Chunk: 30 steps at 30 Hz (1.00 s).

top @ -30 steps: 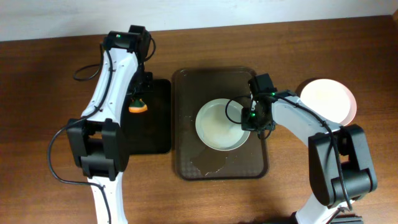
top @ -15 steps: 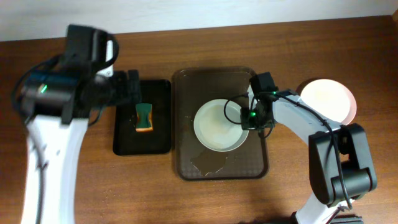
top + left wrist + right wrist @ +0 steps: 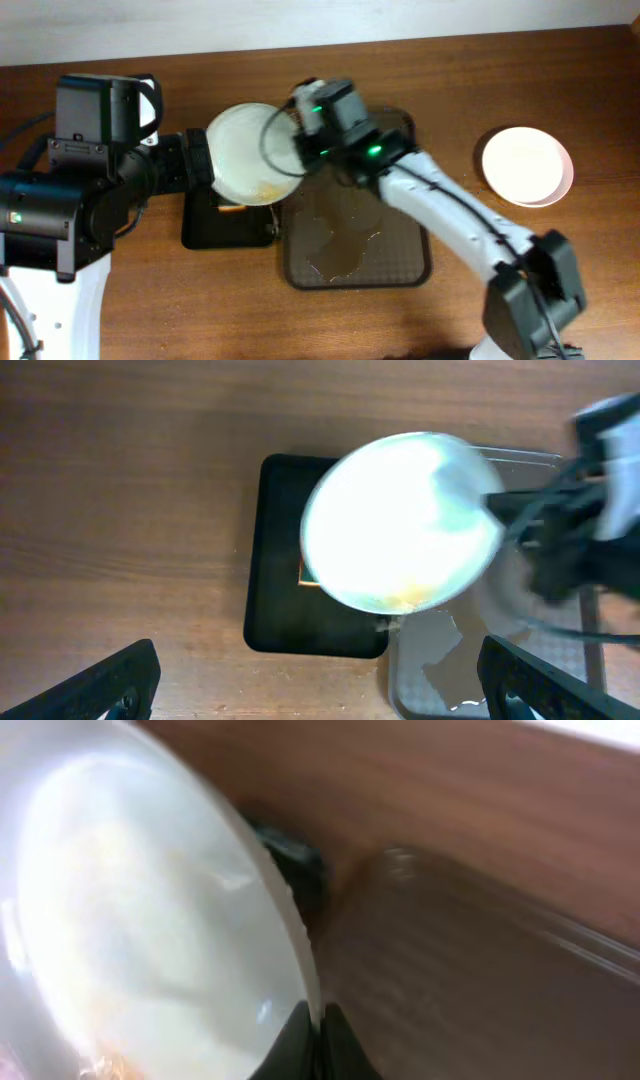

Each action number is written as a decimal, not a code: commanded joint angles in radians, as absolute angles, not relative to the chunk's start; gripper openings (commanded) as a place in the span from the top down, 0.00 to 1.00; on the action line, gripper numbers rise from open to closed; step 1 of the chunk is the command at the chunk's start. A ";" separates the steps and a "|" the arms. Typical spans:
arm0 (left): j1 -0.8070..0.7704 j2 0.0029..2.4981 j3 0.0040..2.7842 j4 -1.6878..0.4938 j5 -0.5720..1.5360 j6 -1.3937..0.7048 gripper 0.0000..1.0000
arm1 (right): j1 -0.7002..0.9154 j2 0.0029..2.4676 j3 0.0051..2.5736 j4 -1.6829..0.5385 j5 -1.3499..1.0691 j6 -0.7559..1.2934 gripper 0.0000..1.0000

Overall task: Clean dirty plates on tray and stack at the side
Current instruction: 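Lift the plate with the right gripper and place it on the stack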

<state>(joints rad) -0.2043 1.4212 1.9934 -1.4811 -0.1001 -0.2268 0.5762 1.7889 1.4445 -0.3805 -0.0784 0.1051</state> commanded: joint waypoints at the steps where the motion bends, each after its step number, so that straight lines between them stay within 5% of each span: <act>1: -0.202 1.412 1.991 -1.483 -0.090 -0.222 0.00 | 0.677 1.861 1.454 -0.278 0.191 -0.006 0.96; 13: -0.202 1.412 1.991 -1.483 -0.090 -0.221 0.00 | 0.966 1.858 1.454 -0.061 0.921 -0.337 0.96; 22: -0.202 1.412 1.991 -1.483 -0.090 -0.221 0.00 | 0.978 1.858 1.454 -0.054 0.956 -0.334 0.96; 26: -0.202 1.412 1.991 -1.483 -0.090 -0.222 0.00 | 0.871 1.842 1.455 -0.247 0.950 0.023 0.96; 30: -0.202 1.412 1.991 -1.483 -0.090 -0.222 0.00 | 0.656 1.706 1.461 -0.525 0.546 0.287 0.96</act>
